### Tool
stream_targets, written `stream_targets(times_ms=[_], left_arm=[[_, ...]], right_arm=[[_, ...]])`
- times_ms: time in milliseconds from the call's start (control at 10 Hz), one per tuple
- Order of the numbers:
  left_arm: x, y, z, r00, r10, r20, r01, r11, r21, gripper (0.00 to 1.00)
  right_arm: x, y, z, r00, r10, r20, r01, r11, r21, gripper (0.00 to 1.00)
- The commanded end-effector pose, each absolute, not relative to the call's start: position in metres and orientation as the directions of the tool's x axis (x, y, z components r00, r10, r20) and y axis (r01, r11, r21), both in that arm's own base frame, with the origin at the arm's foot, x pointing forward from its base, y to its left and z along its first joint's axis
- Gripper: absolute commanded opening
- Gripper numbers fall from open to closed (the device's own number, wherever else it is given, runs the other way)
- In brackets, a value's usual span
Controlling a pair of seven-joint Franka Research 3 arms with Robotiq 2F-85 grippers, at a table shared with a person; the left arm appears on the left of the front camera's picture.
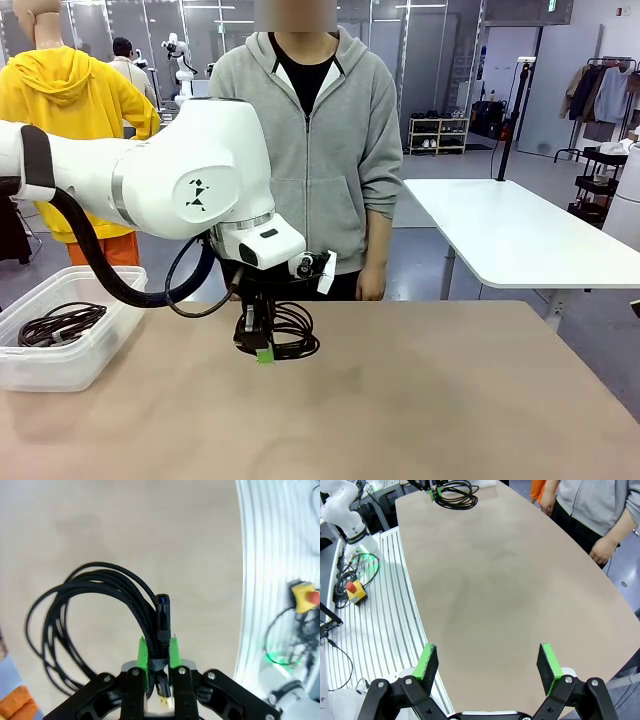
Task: Organize and store the cables.
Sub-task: Place the USB Extension Cable into the Organizing box.
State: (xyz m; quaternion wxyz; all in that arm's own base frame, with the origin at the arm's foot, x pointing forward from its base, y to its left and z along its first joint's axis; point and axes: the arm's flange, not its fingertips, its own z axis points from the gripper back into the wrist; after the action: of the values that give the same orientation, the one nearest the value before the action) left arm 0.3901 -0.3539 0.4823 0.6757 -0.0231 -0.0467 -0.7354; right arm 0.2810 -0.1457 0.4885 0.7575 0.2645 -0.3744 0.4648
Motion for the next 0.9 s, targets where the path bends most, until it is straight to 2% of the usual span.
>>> stream_targets(times_ms=[0,200,300,400,500,800], left_arm=[[0.392,-0.354,0.482,-0.073,-0.991,0.113,0.997,-0.07,0.026,0.0],[0.392,-0.354,0.482,-0.073,-0.991,0.113,0.997,-0.07,0.026,0.0],[0.392,-0.353,0.481,-0.082,-0.992,0.099,0.996,-0.079,0.032,0.19],[0.388,-0.329,0.496,-0.172,-0.982,0.073,0.985,-0.171,0.02,0.19],[0.384,-0.299,0.511,-0.213,-0.977,-0.008,0.976,-0.213,0.048,0.19],[0.376,-0.199,0.535,-0.189,-0.982,0.019,0.973,-0.185,0.138,0.19]], right_arm=[[0.281,-0.146,0.489,0.284,0.498,0.819,-0.902,0.429,0.052,1.0],[0.281,-0.146,0.489,0.284,0.498,0.819,-0.902,0.429,0.052,1.0],[0.281,-0.146,0.489,0.284,0.498,0.819,-0.902,0.429,0.052,1.0],[0.281,-0.146,0.489,0.284,0.498,0.819,-0.902,0.429,0.052,1.0],[0.281,-0.146,0.489,0.284,0.498,0.819,-0.902,0.429,0.052,1.0],[0.281,-0.146,0.489,0.284,0.498,0.819,-0.902,0.429,0.052,1.0]])
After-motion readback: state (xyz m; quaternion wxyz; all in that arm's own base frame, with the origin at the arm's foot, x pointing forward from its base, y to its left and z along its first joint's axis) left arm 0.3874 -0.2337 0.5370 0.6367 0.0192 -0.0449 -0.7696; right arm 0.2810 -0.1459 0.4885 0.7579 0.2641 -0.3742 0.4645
